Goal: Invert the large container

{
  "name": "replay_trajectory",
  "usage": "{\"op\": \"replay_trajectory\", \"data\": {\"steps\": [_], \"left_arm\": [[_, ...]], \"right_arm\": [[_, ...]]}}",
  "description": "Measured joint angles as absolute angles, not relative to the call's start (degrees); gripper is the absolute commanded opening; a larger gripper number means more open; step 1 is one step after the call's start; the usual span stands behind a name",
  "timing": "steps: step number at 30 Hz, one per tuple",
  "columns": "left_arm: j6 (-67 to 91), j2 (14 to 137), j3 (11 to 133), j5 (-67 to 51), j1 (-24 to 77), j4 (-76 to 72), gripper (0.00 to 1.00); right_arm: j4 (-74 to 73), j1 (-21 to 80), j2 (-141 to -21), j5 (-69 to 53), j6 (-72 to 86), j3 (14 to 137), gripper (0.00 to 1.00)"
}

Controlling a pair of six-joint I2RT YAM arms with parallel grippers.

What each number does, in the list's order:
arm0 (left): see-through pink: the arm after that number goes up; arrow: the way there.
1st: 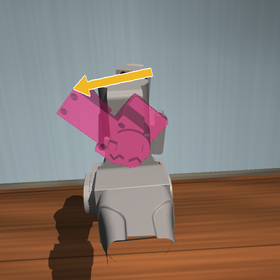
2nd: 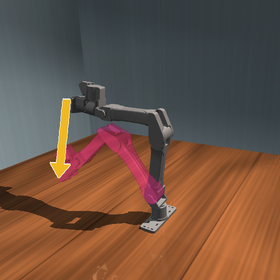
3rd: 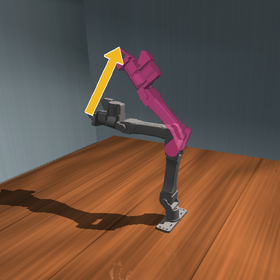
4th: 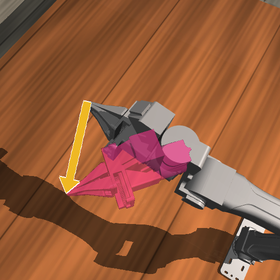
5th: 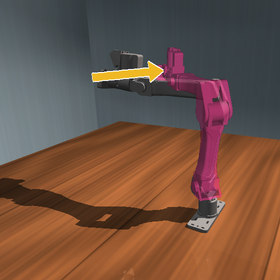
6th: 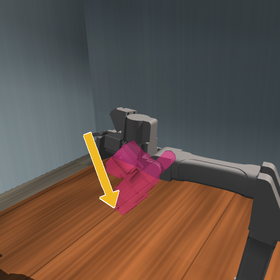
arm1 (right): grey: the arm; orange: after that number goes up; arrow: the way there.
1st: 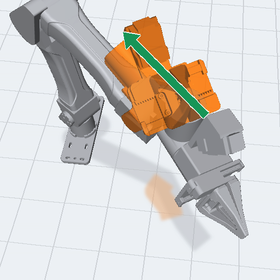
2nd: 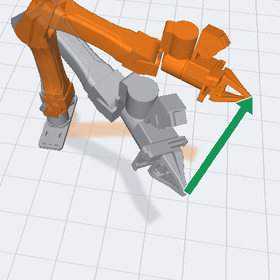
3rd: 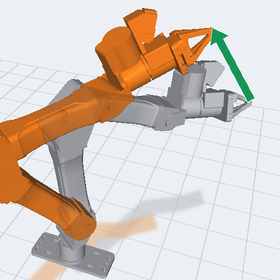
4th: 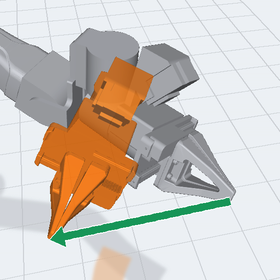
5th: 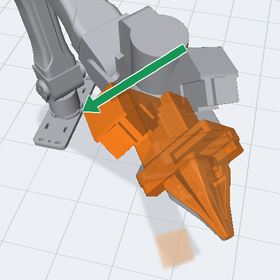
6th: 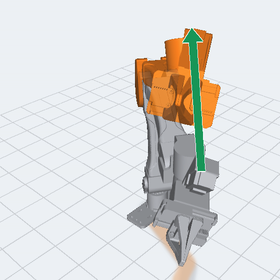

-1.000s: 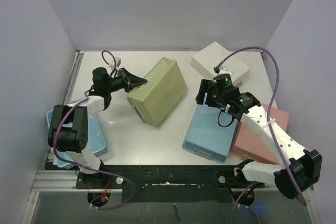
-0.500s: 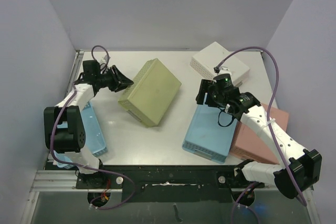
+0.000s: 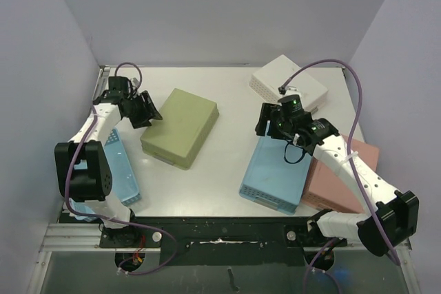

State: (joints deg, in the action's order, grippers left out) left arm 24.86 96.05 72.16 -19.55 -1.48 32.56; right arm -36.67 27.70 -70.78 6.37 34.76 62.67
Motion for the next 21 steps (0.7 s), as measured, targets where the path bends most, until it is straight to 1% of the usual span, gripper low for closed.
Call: {"op": "replay_trajectory", "data": {"steps": [2,5,7,13,17,19,21], "left_arm": [[24.82,95.18,72.16,-17.04,-1.48,34.13,0.55],[25.02,91.70,71.50,-12.99,-1.48,34.63,0.63],[25.32,87.61,69.93,-10.09,-1.48,34.65,0.66],[26.81,75.88,62.50,0.80,-1.74,34.44,0.68],[28.32,74.70,59.07,4.86,-3.27,34.59,0.68],[29.15,75.18,57.98,6.33,-4.23,34.87,0.71],[29.82,75.72,57.17,6.85,-5.34,35.03,0.72]], "right_arm": [[-36.67,27.70,-70.94,6.22,34.74,63.00,0.70],[-36.75,27.68,-70.96,5.98,34.65,63.68,0.70],[-36.80,27.68,-71.29,5.78,34.48,64.40,0.70],[-36.67,27.68,-72.95,4.86,33.61,65.80,0.70],[-36.97,27.68,-75.57,3.90,33.12,67.59,0.70],[-36.93,27.68,-76.55,3.68,32.97,68.38,0.70],[-36.97,27.68,-76.73,3.42,32.99,68.47,0.70]]}}
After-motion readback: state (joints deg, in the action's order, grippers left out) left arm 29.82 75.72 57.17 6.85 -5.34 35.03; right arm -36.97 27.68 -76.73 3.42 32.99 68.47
